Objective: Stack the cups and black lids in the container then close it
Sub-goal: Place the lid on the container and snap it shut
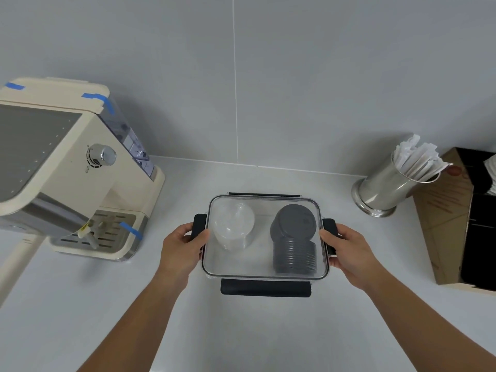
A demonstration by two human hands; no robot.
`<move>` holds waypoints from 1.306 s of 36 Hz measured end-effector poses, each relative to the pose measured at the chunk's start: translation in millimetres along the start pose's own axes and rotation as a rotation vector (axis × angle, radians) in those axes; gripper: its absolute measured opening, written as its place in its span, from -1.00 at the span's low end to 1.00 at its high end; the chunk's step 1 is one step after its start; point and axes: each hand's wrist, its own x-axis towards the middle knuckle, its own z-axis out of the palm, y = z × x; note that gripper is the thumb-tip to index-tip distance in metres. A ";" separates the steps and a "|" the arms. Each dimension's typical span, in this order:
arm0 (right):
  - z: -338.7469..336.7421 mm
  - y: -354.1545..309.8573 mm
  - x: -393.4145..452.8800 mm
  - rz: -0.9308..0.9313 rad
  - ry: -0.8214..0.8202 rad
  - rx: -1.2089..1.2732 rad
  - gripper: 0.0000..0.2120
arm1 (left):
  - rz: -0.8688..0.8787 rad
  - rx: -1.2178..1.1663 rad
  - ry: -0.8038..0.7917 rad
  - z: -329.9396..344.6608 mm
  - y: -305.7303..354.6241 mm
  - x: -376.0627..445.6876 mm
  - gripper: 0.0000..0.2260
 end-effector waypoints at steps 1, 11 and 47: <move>0.2 1.1 0.0 -0.006 0.012 0.007 -0.88 | 0.003 0.003 -0.002 -0.2 0.0 0.8 -0.73; 8.9 12.3 -7.2 -0.224 0.355 -0.281 -0.62 | 0.404 0.396 0.136 4.5 -5.0 -13.4 -0.72; 10.4 -2.2 -15.9 -0.225 0.167 -0.669 -0.81 | 0.259 0.447 0.014 -2.6 3.1 -21.5 -0.68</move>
